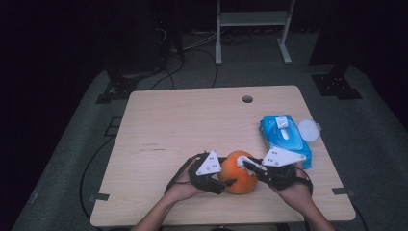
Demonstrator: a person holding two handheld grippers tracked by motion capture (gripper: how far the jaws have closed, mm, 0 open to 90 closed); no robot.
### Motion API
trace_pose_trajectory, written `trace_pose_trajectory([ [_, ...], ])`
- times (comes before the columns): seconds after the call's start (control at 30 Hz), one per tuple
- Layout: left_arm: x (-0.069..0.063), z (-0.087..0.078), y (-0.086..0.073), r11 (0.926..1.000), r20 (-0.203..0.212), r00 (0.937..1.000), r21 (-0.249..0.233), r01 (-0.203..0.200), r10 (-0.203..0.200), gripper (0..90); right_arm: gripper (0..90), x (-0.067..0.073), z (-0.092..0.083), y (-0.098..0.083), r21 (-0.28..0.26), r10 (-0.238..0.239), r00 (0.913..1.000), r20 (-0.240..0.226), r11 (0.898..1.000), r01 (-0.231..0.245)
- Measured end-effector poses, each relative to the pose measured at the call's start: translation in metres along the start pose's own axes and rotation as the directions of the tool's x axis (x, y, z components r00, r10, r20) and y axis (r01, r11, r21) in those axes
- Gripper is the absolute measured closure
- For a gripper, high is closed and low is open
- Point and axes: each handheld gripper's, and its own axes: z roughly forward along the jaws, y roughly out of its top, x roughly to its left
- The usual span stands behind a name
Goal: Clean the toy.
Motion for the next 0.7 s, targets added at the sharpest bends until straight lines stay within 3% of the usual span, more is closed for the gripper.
trace_pose_trajectory([
  [0.07,0.003,0.0,-0.001,0.9992,0.016,0.9991,-0.005,0.04,-0.04,21.4,80.7,-0.008,0.0,-0.006,0.014,0.018,0.9997,0.015,1.0,-0.018],
  [0.1,0.006,0.0,-0.002,0.9961,0.042,0.9954,-0.015,0.087,-0.087,19.0,80.7,-0.01,0.0,-0.007,0.015,0.023,0.9996,0.019,1.0,-0.023],
  [0.17,0.01,0.0,-0.003,0.985,0.076,0.983,-0.032,0.17,-0.167,14.6,80.7,-0.009,-0.001,-0.009,0.022,0.028,0.9994,0.02,0.999,-0.029],
  [0.23,0.012,0.0,-0.002,0.9742,0.085,0.9723,-0.041,0.222,-0.218,15.5,80.7,-0.003,-0.001,-0.005,0.019,0.021,0.9998,0.001,1.0,-0.021],
  [0.33,0.008,0.0,-0.001,0.9787,0.058,0.9786,-0.046,0.2,-0.198,23.5,80.7,0.016,0.004,0.003,0.008,-0.033,0.9993,-0.02,0.999,0.033],
  [0.47,0.002,-0.001,0.001,0.9934,0.026,0.9939,-0.037,0.108,-0.107,28.6,80.6,0.032,0.008,0.011,-0.007,-0.068,0.9959,-0.059,0.998,0.068],
  [0.57,0.002,-0.001,-0.002,0.9967,0.018,0.997,-0.03,0.076,-0.075,30.5,80.6,0.027,0.008,0.01,-0.004,-0.065,0.9965,-0.054,0.998,0.064],
  [0.7,0.004,-0.002,-0.005,0.9967,0.029,0.9968,-0.032,0.075,-0.074,30.3,80.7,0.005,0.002,0.001,0.008,-0.014,0.9999,-0.008,1.0,0.014],
])
